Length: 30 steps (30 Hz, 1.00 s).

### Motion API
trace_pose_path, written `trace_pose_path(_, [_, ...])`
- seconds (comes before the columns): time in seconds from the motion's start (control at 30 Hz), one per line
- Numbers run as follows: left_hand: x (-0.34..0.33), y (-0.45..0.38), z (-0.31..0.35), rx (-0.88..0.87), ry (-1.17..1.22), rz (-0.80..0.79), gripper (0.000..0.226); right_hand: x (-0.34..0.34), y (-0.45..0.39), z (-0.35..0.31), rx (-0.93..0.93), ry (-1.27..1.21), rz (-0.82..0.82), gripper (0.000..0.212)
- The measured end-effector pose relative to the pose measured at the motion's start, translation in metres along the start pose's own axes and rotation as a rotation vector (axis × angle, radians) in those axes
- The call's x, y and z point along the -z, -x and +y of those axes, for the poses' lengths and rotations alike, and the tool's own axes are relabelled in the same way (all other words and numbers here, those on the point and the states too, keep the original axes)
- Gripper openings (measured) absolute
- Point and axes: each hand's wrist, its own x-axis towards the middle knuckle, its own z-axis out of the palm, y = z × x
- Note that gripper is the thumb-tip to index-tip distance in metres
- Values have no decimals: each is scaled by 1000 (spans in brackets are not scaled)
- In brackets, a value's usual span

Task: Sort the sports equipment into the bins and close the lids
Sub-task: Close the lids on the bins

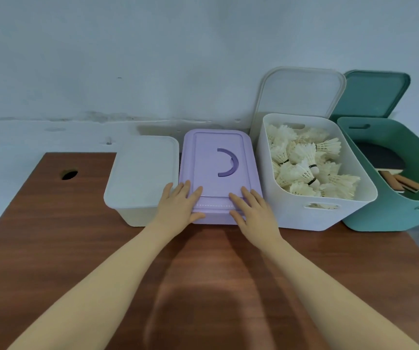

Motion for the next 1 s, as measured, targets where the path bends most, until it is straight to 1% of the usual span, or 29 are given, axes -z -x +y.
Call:
trace_pose_path(0.1, [-1,6,7,27,128,32,72,9,-3,-1,-12,6,-76,43])
trace_pose_path(0.17, [2,9,8,29,139,22,71,17,-6,-2,-20,30,-127,42])
trace_pose_path(0.27, [10,8,6,63,141,34,67,33,-8,-5,16,3,-25,41])
trace_pose_path(0.33, [26,2,6,85,184,89,67,46,-13,-6,11,-40,43,43])
trace_pose_path(0.4, [44,-7,10,74,228,181,70,59,-21,-3,29,-27,104,41])
trace_pose_path(0.47, [65,-19,16,60,250,282,58,75,-30,3,29,-13,137,40])
trace_pose_path(0.53, [87,-32,27,37,238,296,51,90,-41,14,22,-20,172,37])
trace_pose_path(0.67, [114,-71,44,13,162,331,49,120,-64,48,2,-10,185,37])
trace_pose_path(0.73, [125,-94,58,12,160,337,48,133,-75,73,-2,-4,186,38])
trace_pose_path(0.83, [142,-127,86,0,165,350,56,155,-94,118,-8,-21,194,40])
trace_pose_path(0.93, [157,-165,112,25,150,361,53,178,-116,163,-14,8,204,44])
trace_pose_path(1.0, [165,-191,126,60,137,357,55,190,-135,193,-34,18,197,48])
